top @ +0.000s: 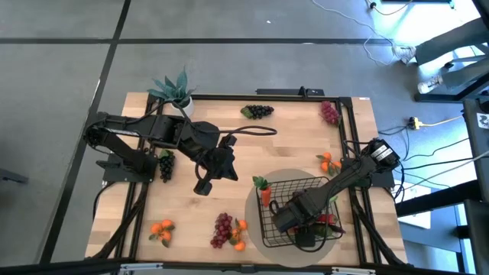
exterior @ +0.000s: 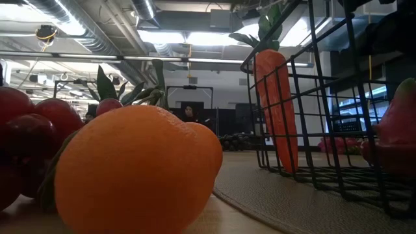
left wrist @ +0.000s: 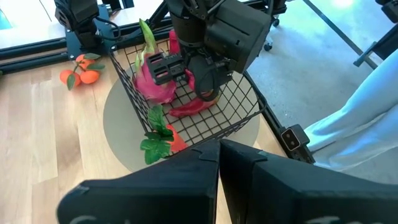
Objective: Build produce basket
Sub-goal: Put the bell pepper into the wire basket, then put the bottom left orange into the wire basket
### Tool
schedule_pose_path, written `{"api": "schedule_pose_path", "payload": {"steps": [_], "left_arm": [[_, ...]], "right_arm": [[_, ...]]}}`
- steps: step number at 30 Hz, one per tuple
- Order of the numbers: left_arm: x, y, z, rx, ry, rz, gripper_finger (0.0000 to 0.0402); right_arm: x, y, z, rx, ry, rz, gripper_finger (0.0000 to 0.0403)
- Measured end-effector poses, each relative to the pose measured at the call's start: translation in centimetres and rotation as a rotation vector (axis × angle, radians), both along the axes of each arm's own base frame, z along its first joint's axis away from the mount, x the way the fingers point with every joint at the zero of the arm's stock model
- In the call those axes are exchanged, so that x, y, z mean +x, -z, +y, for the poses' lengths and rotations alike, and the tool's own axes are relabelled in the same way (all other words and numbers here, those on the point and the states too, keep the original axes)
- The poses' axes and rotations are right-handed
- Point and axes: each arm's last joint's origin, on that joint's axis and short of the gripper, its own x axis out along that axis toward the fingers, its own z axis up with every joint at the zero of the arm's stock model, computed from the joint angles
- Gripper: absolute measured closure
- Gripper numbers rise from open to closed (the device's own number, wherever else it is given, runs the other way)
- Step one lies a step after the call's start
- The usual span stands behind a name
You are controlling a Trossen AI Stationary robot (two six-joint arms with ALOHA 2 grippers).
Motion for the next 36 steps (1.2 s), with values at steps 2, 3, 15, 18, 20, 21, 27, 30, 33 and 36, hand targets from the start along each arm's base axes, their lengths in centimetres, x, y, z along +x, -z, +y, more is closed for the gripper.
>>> {"api": "schedule_pose_path", "payload": {"steps": [2,3,15,18,20,21,27,30,33,36], "left_arm": [[0.00,0.00,0.00,0.000,0.000,0.000,0.0401],[0.00,0.00,0.00,0.000,0.000,0.000,0.0401],[0.00,0.00,0.00,0.000,0.000,0.000,0.0401],[0.00,0.00,0.00,0.000,0.000,0.000,0.0401],[0.00,0.00,0.00,0.000,0.000,0.000,0.0401],[0.00,0.00,0.00,0.000,0.000,0.000,0.0401],[0.00,0.00,0.00,0.000,0.000,0.000,0.0401],[0.00,0.00,0.00,0.000,0.000,0.000,0.0401],[0.00,0.00,-0.01,0.000,0.000,0.000,0.0401],[0.00,0.00,0.00,0.000,0.000,0.000,0.0401]], "right_arm": [[0.09,-0.02,0.06,0.007,0.000,-0.010,0.0163],[0.15,-0.02,0.10,0.011,0.000,-0.016,0.0163],[0.28,-0.02,0.18,0.016,0.036,-0.021,0.0163],[0.32,-0.02,0.20,0.013,0.056,-0.021,0.0163],[0.32,-0.02,0.17,0.003,0.081,-0.019,0.0163],[0.33,-0.01,0.15,-0.005,0.089,-0.022,0.0163],[0.45,0.03,-0.02,-0.061,0.109,-0.058,0.0160],[0.46,0.03,-0.03,-0.067,0.109,-0.062,0.0150],[0.48,0.04,-0.06,-0.077,0.115,-0.068,0.0139],[0.49,0.04,-0.07,-0.081,0.128,-0.067,0.0125]]}}
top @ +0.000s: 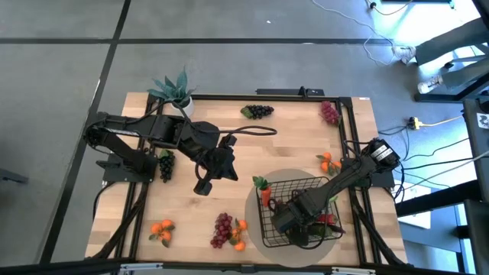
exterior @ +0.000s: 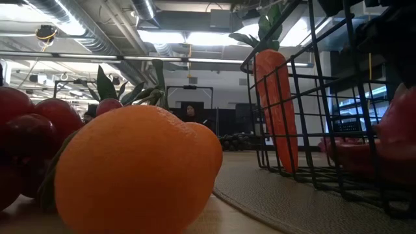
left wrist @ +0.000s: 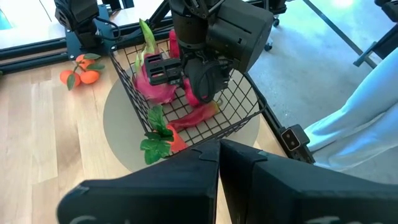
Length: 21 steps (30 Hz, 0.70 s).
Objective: Build produce basket
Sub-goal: Put the bottom left orange into the wire basket
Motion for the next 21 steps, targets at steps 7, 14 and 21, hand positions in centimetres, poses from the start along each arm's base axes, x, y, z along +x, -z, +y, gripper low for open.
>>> {"api": "schedule_pose_path", "payload": {"steps": [7,14,21], "left_arm": [[0.0,0.0,0.0,0.000,0.000,0.000,0.0401],[0.0,0.0,0.0,0.000,0.000,0.000,0.0401],[0.0,0.0,0.0,0.000,0.000,-0.001,0.0401]], "right_arm": [[0.0,0.0,0.0,0.020,-0.025,0.009,0.0105],[0.2,0.0,-0.5,0.053,0.018,0.052,0.0104],[0.3,-2.7,-0.4,0.059,-0.006,-0.018,0.0104]]}}
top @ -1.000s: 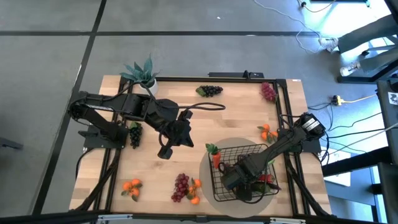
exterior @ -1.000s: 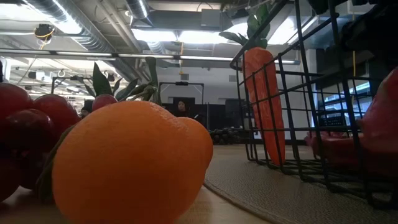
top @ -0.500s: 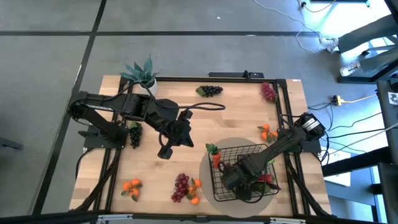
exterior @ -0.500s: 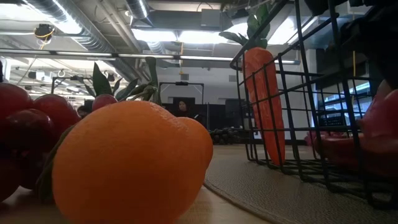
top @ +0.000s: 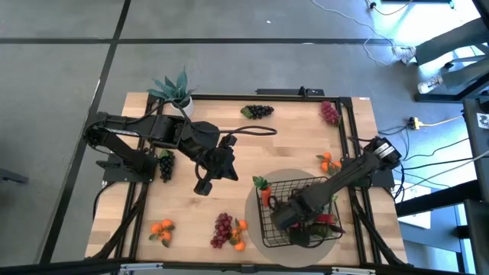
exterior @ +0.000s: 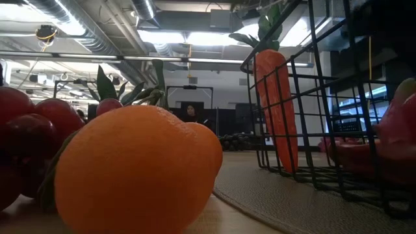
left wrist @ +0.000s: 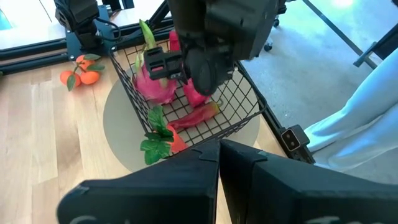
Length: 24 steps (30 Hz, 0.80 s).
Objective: Build produce basket
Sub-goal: Put the bottom left orange into the wire basket
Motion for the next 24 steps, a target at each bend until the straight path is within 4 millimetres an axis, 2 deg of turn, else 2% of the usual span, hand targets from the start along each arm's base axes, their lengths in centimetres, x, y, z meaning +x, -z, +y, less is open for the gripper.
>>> {"api": "schedule_pose_path", "payload": {"steps": [12,17,24], "left_arm": [[0.1,-0.1,0.0,-0.003,0.000,-0.015,0.0401],[0.1,-0.2,0.0,-0.003,0.000,-0.016,0.0401],[0.1,-0.2,0.0,-0.003,0.000,-0.016,0.0401]], "right_arm": [[-0.3,-7.2,-0.9,-0.175,0.083,-0.154,0.0104],[-0.1,-8.8,-0.9,-0.186,0.065,-0.225,0.0104],[-0.3,-10.0,-1.1,-0.222,0.072,-0.265,0.0104]]}}
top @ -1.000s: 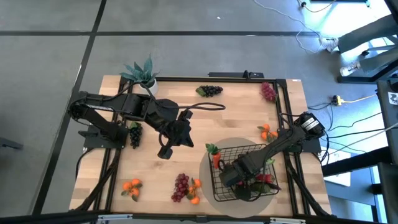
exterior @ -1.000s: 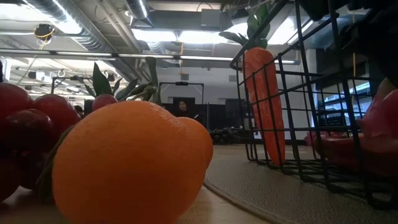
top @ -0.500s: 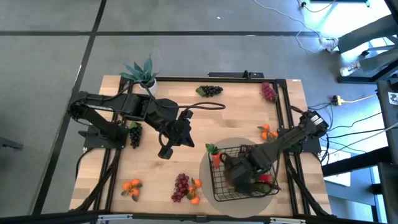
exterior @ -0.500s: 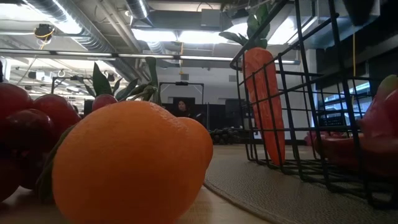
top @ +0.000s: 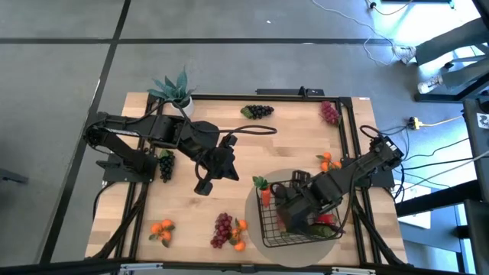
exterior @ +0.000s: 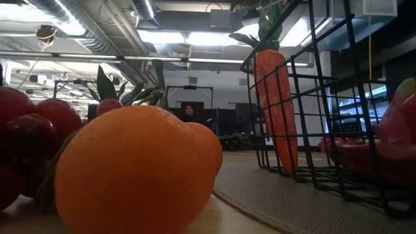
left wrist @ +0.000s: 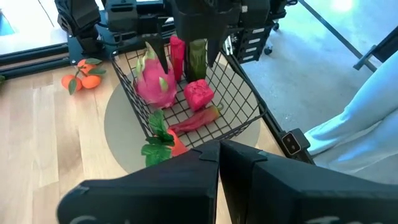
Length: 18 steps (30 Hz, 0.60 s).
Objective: Build produce basket
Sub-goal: Put the bottom left orange into the wire basket
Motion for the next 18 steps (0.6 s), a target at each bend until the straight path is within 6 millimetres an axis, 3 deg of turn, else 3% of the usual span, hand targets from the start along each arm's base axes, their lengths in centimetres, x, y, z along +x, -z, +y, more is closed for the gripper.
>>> {"api": "schedule_pose_path", "payload": {"steps": [7,18], "left_arm": [[-1.5,1.6,-0.9,-0.158,-0.174,0.292,0.0401],[-5.5,3.5,-5.1,-0.444,-0.742,0.701,0.0401]], "right_arm": [[-0.6,-1.4,0.8,-0.072,0.007,-0.093,0.0104],[-1.4,-3.8,0.6,-0.084,-0.048,-0.135,0.0104]]}}
